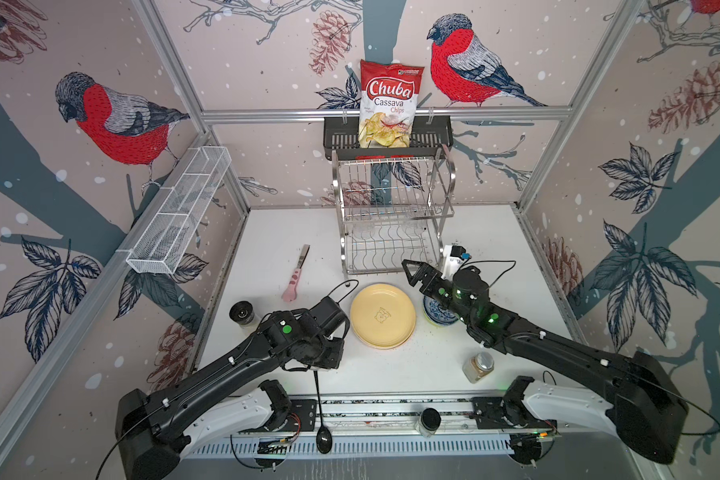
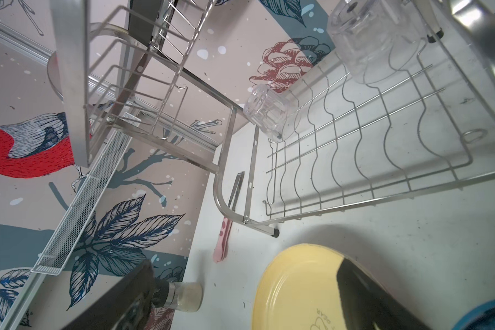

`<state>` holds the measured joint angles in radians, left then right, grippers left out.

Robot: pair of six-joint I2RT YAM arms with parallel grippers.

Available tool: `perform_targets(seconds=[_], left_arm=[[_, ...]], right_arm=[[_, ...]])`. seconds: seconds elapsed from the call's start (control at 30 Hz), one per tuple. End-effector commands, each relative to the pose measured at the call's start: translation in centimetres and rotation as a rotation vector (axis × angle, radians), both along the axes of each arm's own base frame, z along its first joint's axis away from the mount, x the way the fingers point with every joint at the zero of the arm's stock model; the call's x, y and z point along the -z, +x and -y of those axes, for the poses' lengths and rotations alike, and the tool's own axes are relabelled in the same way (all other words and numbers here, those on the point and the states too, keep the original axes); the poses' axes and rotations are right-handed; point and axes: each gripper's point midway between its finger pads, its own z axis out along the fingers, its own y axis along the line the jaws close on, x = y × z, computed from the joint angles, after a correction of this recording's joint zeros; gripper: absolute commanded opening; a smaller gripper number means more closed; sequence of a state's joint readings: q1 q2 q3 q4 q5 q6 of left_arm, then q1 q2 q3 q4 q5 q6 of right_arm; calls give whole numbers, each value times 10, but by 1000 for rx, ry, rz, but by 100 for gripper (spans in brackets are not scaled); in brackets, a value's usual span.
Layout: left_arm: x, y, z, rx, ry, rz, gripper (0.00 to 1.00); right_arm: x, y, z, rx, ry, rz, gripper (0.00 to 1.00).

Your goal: Unload the mixed dishes from the dish rack

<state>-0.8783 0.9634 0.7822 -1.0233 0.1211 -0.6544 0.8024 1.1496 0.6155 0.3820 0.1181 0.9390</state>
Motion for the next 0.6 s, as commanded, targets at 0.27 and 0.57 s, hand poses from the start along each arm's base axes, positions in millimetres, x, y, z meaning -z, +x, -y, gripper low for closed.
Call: perform_targets(seconds=[0.27,0.57], left_arm=[[36,8,23,59,14,-27,0],[55,4,32,147,162,-18,0]], right_arm=[[7,5,2,1,7,-20,99],[14,8,1,2,3,-37,99]])
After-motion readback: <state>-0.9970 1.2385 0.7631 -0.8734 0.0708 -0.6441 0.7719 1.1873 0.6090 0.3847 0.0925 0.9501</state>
